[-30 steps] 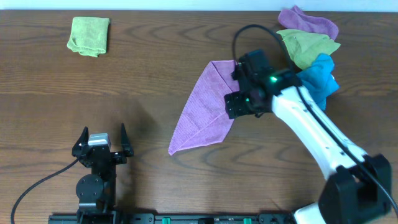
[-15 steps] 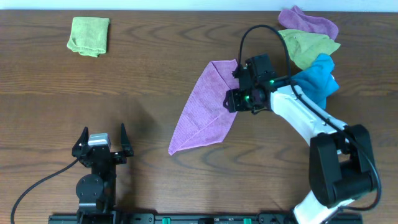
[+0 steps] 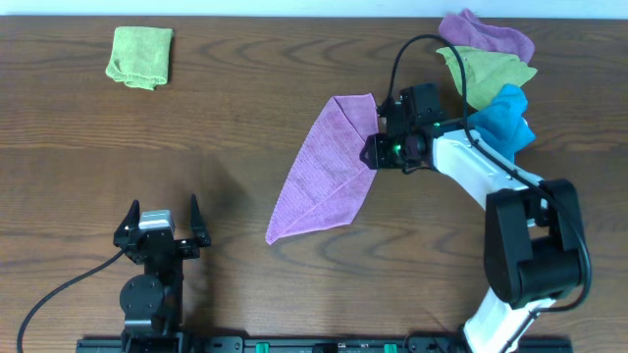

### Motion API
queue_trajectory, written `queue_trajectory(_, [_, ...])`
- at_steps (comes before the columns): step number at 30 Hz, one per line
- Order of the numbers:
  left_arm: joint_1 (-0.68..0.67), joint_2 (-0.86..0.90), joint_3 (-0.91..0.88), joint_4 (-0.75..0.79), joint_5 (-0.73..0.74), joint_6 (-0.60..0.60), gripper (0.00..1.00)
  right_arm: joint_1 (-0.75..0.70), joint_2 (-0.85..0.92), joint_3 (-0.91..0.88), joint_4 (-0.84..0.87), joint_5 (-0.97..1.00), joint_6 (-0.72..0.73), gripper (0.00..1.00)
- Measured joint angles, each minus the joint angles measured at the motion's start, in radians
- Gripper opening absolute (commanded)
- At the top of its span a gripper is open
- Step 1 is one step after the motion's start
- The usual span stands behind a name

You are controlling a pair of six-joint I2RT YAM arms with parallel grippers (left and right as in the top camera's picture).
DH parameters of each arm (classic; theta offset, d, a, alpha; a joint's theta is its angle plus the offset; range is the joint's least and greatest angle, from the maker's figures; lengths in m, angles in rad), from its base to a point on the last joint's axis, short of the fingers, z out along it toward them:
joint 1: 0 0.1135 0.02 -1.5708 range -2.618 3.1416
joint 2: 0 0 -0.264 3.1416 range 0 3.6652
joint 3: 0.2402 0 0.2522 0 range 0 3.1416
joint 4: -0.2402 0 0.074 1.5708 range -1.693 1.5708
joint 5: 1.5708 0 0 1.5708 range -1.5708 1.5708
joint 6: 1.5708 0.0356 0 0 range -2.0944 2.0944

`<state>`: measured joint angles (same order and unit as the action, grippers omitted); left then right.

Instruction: Fold the cloth

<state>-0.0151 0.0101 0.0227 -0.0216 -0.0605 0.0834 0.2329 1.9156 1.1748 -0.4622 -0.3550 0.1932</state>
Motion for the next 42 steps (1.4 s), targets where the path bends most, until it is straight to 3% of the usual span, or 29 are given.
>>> queue_trajectory(16, [0.0,0.0,0.0,0.0,0.0,0.0,0.95,0.0,0.028,0.0,0.026,-0.016,0.013,0.36])
queue_trajectory(28, [0.0,0.0,0.0,0.0,0.0,0.0,0.95,0.0,0.028,0.0,0.039,-0.024,0.033,0.01])
queue_trajectory(36, [0.0,0.0,0.0,0.0,0.0,0.0,0.95,0.003,0.029,0.019,0.035,-0.103,0.053,0.01])
queue_trajectory(42, [0.0,0.0,0.0,0.0,0.0,0.0,0.95,0.117,0.041,0.25,0.031,-0.152,0.067,0.01])
